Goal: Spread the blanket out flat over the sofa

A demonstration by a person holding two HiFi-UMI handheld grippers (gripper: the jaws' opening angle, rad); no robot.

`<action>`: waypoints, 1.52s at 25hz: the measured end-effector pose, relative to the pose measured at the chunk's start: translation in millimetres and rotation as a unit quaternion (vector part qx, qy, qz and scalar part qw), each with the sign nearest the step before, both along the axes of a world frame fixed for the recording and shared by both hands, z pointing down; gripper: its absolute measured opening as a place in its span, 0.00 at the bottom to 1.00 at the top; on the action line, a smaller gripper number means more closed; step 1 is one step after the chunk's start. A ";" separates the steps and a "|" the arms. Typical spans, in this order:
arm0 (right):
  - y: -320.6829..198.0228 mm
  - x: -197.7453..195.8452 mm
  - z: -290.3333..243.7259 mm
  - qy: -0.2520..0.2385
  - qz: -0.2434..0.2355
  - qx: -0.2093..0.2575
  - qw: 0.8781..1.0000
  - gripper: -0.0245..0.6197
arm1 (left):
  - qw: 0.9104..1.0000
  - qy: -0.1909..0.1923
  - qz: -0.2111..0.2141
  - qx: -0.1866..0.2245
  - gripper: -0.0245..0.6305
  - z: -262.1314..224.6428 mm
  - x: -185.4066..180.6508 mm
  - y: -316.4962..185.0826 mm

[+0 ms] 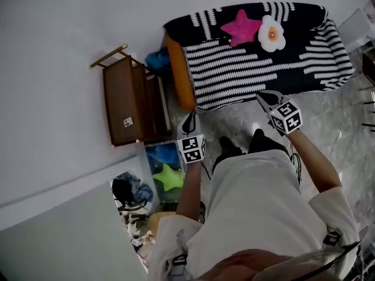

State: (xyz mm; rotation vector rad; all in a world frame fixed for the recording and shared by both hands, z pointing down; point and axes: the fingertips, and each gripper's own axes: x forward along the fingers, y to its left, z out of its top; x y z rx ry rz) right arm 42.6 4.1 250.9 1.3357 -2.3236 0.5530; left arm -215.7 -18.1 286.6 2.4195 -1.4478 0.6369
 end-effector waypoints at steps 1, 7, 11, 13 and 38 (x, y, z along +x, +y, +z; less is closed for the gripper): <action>2.7 4.8 -8.8 -0.002 0.000 0.008 1.000 0.04 | 1.000 0.003 0.002 0.014 0.13 -14.4 4.5 0.1; 7.0 21.9 -49.4 -0.022 -0.006 0.045 0.999 0.04 | 0.999 0.039 0.004 0.038 0.11 -65.4 28.9 1.5; 7.0 30.7 -81.3 -0.018 -0.030 0.078 0.996 0.04 | 0.998 0.047 -0.003 0.049 0.11 -91.2 42.9 4.2; 7.1 37.2 -92.8 -0.017 -0.035 0.092 0.995 0.04 | 0.998 0.046 0.000 0.050 0.11 -98.1 50.7 8.6; 10.9 71.0 -149.5 -0.019 -0.069 0.161 0.984 0.04 | 0.994 0.085 0.034 0.063 0.07 -165.8 96.6 32.9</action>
